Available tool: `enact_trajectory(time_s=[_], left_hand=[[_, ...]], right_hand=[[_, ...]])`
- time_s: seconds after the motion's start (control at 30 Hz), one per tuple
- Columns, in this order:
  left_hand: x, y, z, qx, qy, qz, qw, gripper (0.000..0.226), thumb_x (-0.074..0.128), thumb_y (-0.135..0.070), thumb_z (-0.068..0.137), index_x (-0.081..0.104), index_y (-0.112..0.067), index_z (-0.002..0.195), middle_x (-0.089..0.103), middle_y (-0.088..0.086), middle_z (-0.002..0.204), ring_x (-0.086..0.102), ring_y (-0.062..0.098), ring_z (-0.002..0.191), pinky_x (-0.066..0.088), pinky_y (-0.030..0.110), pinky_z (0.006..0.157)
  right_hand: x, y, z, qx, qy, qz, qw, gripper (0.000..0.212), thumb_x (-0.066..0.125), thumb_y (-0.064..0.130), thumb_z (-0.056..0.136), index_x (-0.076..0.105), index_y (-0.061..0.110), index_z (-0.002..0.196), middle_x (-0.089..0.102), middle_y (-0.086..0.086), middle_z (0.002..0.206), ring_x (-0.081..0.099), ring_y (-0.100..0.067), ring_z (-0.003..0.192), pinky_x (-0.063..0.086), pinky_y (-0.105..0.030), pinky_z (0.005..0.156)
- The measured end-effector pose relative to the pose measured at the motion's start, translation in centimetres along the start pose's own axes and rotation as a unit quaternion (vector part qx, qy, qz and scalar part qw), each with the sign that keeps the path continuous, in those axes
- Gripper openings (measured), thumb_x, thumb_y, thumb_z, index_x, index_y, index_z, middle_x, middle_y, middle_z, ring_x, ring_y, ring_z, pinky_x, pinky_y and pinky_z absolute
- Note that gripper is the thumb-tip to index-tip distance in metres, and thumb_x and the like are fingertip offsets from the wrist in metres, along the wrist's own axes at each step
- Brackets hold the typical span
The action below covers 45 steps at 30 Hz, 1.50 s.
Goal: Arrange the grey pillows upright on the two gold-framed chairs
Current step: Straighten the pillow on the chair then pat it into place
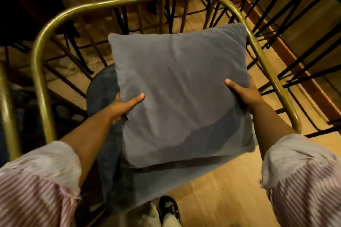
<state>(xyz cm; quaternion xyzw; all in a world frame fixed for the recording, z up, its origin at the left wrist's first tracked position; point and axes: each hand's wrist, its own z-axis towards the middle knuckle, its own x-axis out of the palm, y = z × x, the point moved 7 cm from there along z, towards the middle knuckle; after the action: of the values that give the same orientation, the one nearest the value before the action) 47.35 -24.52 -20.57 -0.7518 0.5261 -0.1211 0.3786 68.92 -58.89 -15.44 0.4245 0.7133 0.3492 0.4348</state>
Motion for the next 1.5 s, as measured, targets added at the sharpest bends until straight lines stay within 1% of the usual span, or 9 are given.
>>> enact_trajectory(time_s=[0.17, 0.3, 0.4, 0.57, 0.7, 0.9, 1.07, 1.17, 1.5], left_hand=[[-1.0, 5.0, -4.0, -0.081, -0.020, -0.062, 0.995, 0.102, 0.072, -0.055, 0.069, 0.016, -0.029, 0.150, 0.035, -0.002, 0.153, 0.037, 0.028, 0.139, 0.035, 0.046, 0.107], [-0.1, 8.5, -4.8, -0.125, -0.022, -0.093, 0.988, 0.103, 0.072, -0.054, 0.070, 0.013, -0.029, 0.151, 0.033, 0.001, 0.154, 0.036, 0.031, 0.139, 0.036, 0.049, 0.108], [1.3, 10.3, -4.8, -0.126, -0.029, -0.112, 0.985, 0.103, 0.074, -0.052, 0.069, 0.017, -0.026, 0.151, 0.036, 0.002, 0.152, 0.040, 0.031, 0.136, 0.040, 0.048, 0.104], [2.3, 11.6, -3.5, -0.119, -0.090, -0.089, 0.985, 0.121, 0.080, -0.050, 0.063, 0.005, -0.020, 0.152, 0.023, 0.006, 0.158, 0.035, 0.032, 0.139, 0.035, 0.050, 0.111], [2.0, 10.6, -3.0, -0.062, -0.117, -0.069, 0.989, 0.115, 0.077, -0.039, 0.073, -0.005, -0.025, 0.152, 0.026, 0.011, 0.157, 0.035, 0.037, 0.138, 0.032, 0.049, 0.113], [2.0, 9.0, -6.8, -0.044, -0.081, 0.024, 0.996, 0.097, 0.066, -0.035, 0.085, -0.001, -0.018, 0.154, 0.029, 0.013, 0.156, 0.036, 0.035, 0.139, 0.034, 0.043, 0.113], [-1.5, 5.6, -15.2, 0.018, -0.085, 0.098, 0.991, 0.067, 0.062, -0.035, 0.087, 0.036, -0.014, 0.145, 0.049, 0.012, 0.145, 0.051, 0.031, 0.128, 0.043, 0.038, 0.105], [-6.0, 5.0, -21.1, 0.053, -0.141, 0.126, 0.981, 0.069, 0.063, -0.036, 0.087, 0.035, -0.009, 0.144, 0.048, 0.014, 0.145, 0.048, 0.028, 0.131, 0.039, 0.032, 0.105], [-27.2, 7.5, -35.6, 0.105, -0.349, 0.083, 0.928, 0.065, 0.065, -0.025, 0.087, 0.038, -0.001, 0.141, 0.046, 0.021, 0.144, 0.044, 0.031, 0.134, 0.031, 0.028, 0.105]], right_hand=[[2.6, 0.5, 0.0, 0.005, 0.083, -0.027, 0.996, 0.091, 0.087, 0.055, 0.050, 0.050, 0.037, 0.131, 0.062, 0.007, 0.127, 0.064, -0.018, 0.108, 0.053, -0.039, 0.089], [3.1, -0.6, -0.4, 0.003, 0.087, -0.044, 0.995, 0.081, 0.084, 0.044, 0.062, 0.049, 0.030, 0.134, 0.061, 0.006, 0.126, 0.061, -0.017, 0.107, 0.050, -0.030, 0.080], [3.6, -1.8, -0.2, -0.001, 0.109, -0.080, 0.991, 0.087, 0.082, 0.050, 0.062, 0.045, 0.030, 0.137, 0.058, 0.002, 0.133, 0.058, -0.021, 0.116, 0.049, -0.034, 0.089], [5.9, -5.7, 0.3, 0.064, 0.126, -0.258, 0.956, 0.100, 0.055, 0.066, 0.078, -0.001, 0.029, 0.152, 0.012, -0.003, 0.161, 0.016, -0.027, 0.147, 0.018, -0.038, 0.118], [5.7, -6.1, -0.3, 0.082, 0.096, -0.315, 0.941, 0.102, 0.046, 0.078, 0.073, -0.005, 0.036, 0.151, 0.000, -0.010, 0.162, 0.006, -0.034, 0.148, 0.011, -0.051, 0.119], [6.5, -5.3, -6.2, 0.085, 0.066, -0.361, 0.926, 0.084, 0.036, 0.067, 0.086, -0.005, 0.033, 0.151, -0.010, -0.014, 0.161, -0.008, -0.039, 0.146, 0.001, -0.057, 0.117], [11.7, -1.3, -13.9, 0.025, 0.150, -0.338, 0.929, 0.076, 0.050, 0.050, 0.090, 0.019, 0.018, 0.151, 0.009, -0.022, 0.159, 0.009, -0.040, 0.145, 0.011, -0.049, 0.119], [16.8, 2.4, -19.0, -0.031, 0.238, -0.276, 0.931, 0.061, 0.053, 0.029, 0.094, 0.032, 0.001, 0.145, 0.032, -0.020, 0.152, 0.032, -0.031, 0.141, 0.023, -0.034, 0.113], [34.9, 13.1, -35.3, -0.170, 0.386, -0.231, 0.877, 0.048, 0.052, 0.029, 0.094, 0.046, 0.003, 0.135, 0.055, -0.015, 0.130, 0.053, -0.025, 0.116, 0.039, -0.027, 0.090]])
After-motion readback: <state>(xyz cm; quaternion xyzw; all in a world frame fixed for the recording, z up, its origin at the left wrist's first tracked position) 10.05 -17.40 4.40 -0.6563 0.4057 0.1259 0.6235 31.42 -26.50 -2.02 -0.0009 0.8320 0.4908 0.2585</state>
